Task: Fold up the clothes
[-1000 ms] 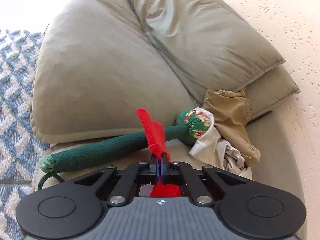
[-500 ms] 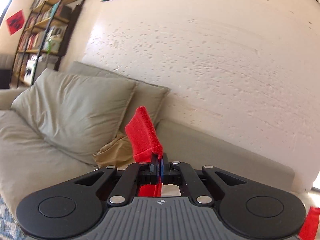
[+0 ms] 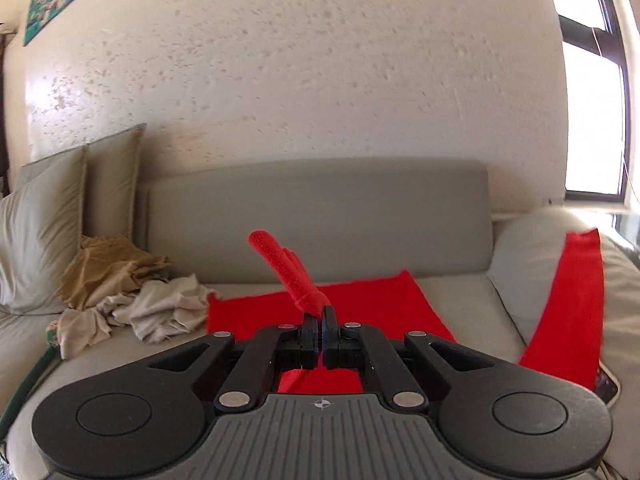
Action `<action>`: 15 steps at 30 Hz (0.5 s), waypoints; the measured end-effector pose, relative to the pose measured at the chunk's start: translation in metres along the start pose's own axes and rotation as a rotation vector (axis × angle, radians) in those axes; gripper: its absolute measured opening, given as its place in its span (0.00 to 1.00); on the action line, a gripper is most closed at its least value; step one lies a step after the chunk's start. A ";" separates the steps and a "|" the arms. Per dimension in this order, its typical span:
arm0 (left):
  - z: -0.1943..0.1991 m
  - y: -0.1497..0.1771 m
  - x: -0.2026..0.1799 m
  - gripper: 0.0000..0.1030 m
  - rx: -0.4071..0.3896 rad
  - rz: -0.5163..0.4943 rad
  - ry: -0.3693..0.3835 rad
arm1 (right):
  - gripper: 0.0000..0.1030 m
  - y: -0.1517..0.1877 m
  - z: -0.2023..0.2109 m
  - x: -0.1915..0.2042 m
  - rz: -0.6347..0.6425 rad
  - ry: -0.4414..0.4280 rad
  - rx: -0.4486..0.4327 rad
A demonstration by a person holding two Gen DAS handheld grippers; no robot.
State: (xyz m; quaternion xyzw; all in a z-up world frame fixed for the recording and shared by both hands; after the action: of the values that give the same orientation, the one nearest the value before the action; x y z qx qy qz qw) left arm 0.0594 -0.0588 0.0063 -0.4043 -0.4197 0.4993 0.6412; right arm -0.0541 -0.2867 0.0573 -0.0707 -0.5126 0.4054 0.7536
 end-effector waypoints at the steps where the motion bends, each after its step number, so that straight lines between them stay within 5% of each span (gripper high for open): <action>1: -0.007 0.009 -0.017 0.00 0.023 -0.030 0.015 | 0.80 -0.002 0.003 -0.006 -0.007 0.009 -0.007; 4: -0.017 0.043 -0.064 0.02 0.087 -0.177 0.077 | 0.80 -0.003 0.006 -0.024 -0.015 0.043 -0.013; 7: -0.017 0.086 -0.103 0.35 0.193 -0.437 0.179 | 0.80 -0.001 -0.007 -0.042 -0.030 0.084 0.014; 10: 0.007 0.113 -0.118 0.42 0.145 -0.661 0.216 | 0.80 0.005 -0.023 -0.054 -0.040 0.114 0.048; 15: 0.036 0.113 -0.102 0.51 0.103 -0.697 0.236 | 0.78 0.010 -0.062 -0.058 0.020 0.127 0.107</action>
State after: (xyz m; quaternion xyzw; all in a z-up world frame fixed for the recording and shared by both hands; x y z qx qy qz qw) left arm -0.0242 -0.1357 -0.1016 -0.2592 -0.4297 0.2212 0.8362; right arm -0.0164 -0.3003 -0.0188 -0.0609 -0.4404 0.4344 0.7833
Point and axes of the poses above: each gripper's, at about its wrist camera, not at the fingertips, and z roughly against the way its jaws point, x to its left, y to its underside, the point moved 3 cm from there along -z, roughly the way its jaws point, and after that the axes turned 6 degrees about -x, right-handed, at the moved point
